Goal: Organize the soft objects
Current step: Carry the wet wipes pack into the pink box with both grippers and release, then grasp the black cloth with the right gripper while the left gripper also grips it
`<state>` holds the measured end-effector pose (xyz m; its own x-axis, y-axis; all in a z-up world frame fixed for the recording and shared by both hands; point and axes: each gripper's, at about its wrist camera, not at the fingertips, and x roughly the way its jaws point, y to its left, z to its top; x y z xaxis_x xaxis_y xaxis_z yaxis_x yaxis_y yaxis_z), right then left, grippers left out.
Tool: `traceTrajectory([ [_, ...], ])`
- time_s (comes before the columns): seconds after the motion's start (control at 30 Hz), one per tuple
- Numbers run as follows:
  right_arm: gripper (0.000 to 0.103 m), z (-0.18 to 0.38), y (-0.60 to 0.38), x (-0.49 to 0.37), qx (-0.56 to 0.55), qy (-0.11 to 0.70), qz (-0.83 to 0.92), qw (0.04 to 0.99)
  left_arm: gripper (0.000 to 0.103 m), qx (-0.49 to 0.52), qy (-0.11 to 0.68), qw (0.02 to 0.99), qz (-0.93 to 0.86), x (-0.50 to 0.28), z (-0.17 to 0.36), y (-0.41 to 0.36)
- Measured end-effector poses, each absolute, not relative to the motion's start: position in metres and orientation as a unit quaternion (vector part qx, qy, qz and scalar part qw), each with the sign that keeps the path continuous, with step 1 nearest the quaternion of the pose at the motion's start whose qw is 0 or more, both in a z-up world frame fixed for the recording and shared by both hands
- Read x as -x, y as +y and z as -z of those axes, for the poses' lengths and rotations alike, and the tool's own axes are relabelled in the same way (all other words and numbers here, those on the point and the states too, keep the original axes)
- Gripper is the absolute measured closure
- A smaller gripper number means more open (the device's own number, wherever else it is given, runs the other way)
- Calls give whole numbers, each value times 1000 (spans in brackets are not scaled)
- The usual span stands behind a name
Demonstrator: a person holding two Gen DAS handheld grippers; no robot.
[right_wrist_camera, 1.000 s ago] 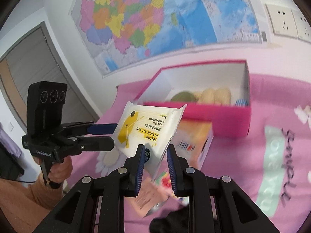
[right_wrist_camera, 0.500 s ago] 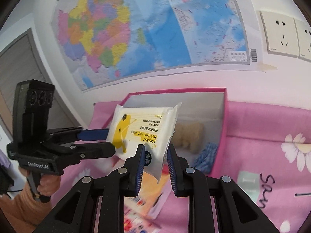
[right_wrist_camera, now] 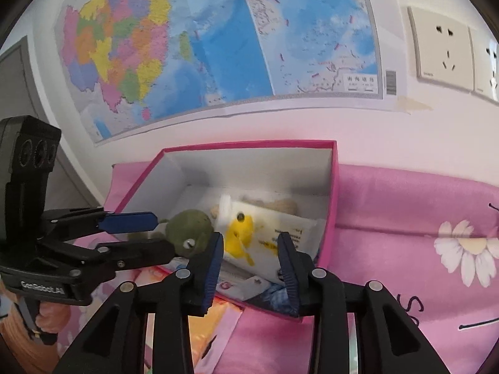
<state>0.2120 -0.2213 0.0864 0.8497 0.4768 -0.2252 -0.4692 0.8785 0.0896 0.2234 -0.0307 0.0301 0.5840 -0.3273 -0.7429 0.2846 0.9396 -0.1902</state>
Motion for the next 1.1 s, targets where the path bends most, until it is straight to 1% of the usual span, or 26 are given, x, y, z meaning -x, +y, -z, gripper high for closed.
traceTrajectory([
  [0.2,64,-84,-225,-194,-21,115,-269,956,41,8,394,900,187,-195,-41,-32],
  [0.43,54,-76,-235,-150,-36,96,-315,943,41,-7,351,909,223,-144,-61,-28],
  [0.6,45,-68,-242,-118,-39,88,-344,934,41,-13,340,910,237,-114,-62,-27],
  [0.77,36,-45,-245,-95,-25,102,-347,932,41,-7,356,897,263,-89,-47,-28],
  [1.1,32,32,-254,-97,-18,206,-317,926,41,5,424,850,314,-58,10,-56],
])
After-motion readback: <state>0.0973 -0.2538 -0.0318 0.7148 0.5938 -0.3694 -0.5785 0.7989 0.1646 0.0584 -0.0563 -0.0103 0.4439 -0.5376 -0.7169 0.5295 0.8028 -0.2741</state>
